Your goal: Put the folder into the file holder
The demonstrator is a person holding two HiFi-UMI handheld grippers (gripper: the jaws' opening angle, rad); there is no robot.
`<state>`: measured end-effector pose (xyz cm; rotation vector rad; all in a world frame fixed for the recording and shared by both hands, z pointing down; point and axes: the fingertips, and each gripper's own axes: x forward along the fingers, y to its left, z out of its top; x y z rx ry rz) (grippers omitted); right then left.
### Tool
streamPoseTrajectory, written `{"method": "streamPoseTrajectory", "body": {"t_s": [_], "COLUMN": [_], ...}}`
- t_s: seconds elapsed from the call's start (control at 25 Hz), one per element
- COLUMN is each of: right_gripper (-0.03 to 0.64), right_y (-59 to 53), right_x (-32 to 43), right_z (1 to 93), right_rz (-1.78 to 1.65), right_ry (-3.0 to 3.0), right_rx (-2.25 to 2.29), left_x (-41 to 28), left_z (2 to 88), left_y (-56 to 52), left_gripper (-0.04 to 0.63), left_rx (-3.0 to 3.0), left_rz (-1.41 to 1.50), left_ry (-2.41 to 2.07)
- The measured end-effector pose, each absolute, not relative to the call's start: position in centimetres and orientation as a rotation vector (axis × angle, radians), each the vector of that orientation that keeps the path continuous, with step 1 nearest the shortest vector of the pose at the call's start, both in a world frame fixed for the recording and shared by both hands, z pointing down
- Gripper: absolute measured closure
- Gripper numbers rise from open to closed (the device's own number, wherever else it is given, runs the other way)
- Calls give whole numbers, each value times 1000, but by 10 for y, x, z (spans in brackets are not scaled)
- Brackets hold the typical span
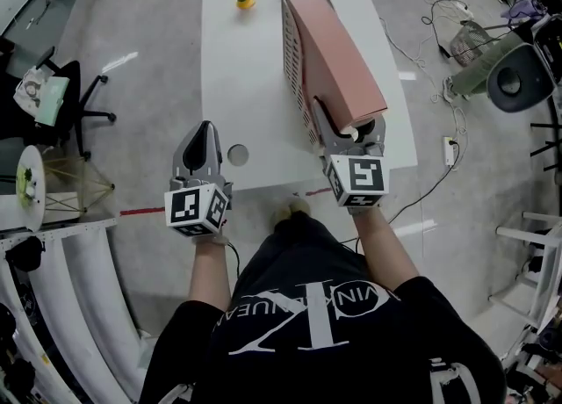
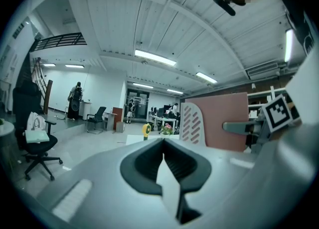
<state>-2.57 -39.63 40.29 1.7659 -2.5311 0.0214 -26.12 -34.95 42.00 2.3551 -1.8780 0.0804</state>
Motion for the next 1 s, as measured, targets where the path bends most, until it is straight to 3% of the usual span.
{"method": "streamPoseTrajectory", "body": {"t_s": [0.36, 1.0], "right_gripper": [230, 218], "right_y": [-381, -344], "right_x": [-22, -5], "right_z": [407, 403], "right_rz": [54, 80], "right_ry": [-2531, -2568], "right_rx": [1729, 1707], "left_x": [-253, -222], "left_z": [419, 414], "left_y": [-339, -320], "left_gripper": [595, 595], "left_rx": [2365, 2424], "left_rz": [79, 73], "left_ry": [-1851, -1799]}}
